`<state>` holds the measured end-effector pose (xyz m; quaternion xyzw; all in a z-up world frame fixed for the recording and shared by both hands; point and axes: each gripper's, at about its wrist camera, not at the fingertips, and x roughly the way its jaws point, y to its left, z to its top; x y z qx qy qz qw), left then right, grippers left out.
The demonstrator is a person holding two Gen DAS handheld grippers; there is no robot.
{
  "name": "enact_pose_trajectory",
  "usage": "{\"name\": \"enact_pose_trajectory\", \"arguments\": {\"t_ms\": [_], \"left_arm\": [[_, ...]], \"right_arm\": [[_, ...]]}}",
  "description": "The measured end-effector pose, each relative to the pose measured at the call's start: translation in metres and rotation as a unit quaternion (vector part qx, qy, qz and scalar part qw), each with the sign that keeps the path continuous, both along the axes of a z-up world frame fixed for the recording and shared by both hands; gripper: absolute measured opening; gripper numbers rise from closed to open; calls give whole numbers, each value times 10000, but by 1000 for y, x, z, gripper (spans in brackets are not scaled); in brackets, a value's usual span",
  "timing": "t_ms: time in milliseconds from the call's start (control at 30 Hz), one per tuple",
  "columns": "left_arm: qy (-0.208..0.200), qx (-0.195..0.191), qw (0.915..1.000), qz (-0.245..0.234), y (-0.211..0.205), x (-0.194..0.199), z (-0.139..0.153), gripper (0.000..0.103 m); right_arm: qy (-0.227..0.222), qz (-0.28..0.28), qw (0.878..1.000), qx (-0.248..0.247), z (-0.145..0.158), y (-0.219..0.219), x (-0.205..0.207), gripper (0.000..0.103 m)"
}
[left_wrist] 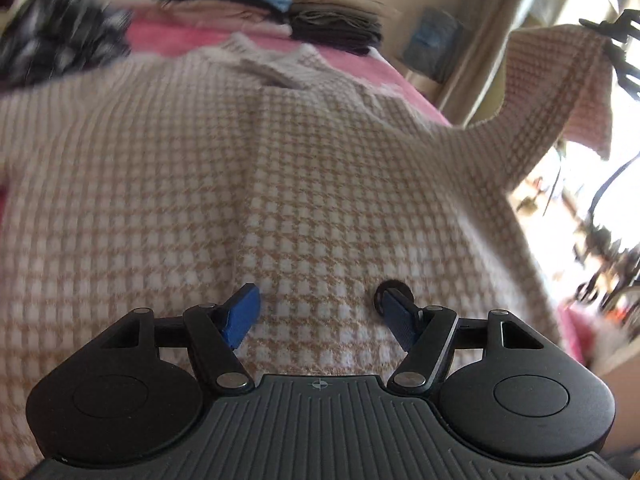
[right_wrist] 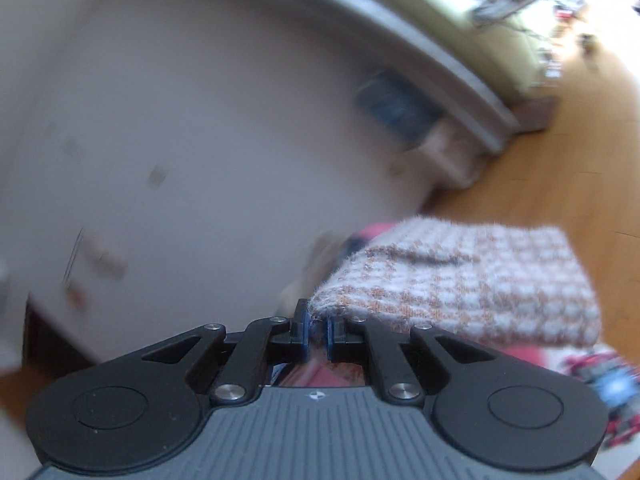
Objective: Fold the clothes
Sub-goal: 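Fold the held sleeve across the cardigan body toward the left gripper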
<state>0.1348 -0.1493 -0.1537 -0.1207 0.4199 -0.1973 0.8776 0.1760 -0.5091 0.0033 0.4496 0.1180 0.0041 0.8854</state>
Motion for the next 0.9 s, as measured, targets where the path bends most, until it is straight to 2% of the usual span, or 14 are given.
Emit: {"name": "enact_pose_trajectory", "arguments": {"t_ms": [200,333,400,433,500,533,600,667,700,733,767,800,867,900], "left_arm": [[368,-743,9962,257,21,6,-6,68],[564,-1147,9909,424,32,9,-11,68],[629,-1295,9884,490,36,10,-12,68],[662,-1374,9869,528,38,10,-13,68],[719,-1527,9838,606,42,10,-16,68],[736,-1577,9827,627,43,9,-17,68],[766,-1648,9811,658,45,9,-17,68],[787,-1688,9801,685,47,10,-18,68],[788,-1692,9800,690,47,9,-17,68],[787,-1688,9801,689,47,8,-17,68],[785,-1683,9802,688,48,8,-16,68],[780,-1661,9807,681,48,7,-15,68],[774,-1575,9820,695,49,4,-12,68],[773,-1517,9827,727,51,2,-9,68]], "right_arm": [[-3,1069,9912,-782,16,97,37,8],[317,1614,9798,-1137,-1,145,53,8],[513,1941,9674,-1541,-12,171,64,8],[597,2127,9576,-1849,-19,184,69,9],[864,2703,9231,-2596,-33,220,80,9],[1068,2982,8997,-3004,-43,239,84,9],[1603,3555,8442,-3677,-63,272,90,10],[2150,3904,7932,-4150,-83,299,92,11],[2321,4033,7763,-4253,-88,308,91,15],[2453,4151,7627,-4310,-91,313,90,19],[2534,4229,7535,-4349,-93,315,89,28],[2528,4241,7525,-4359,-89,315,86,37],[2516,4264,7505,-4377,-83,315,81,44],[2516,4255,7539,-4327,-78,313,78,47]]}}
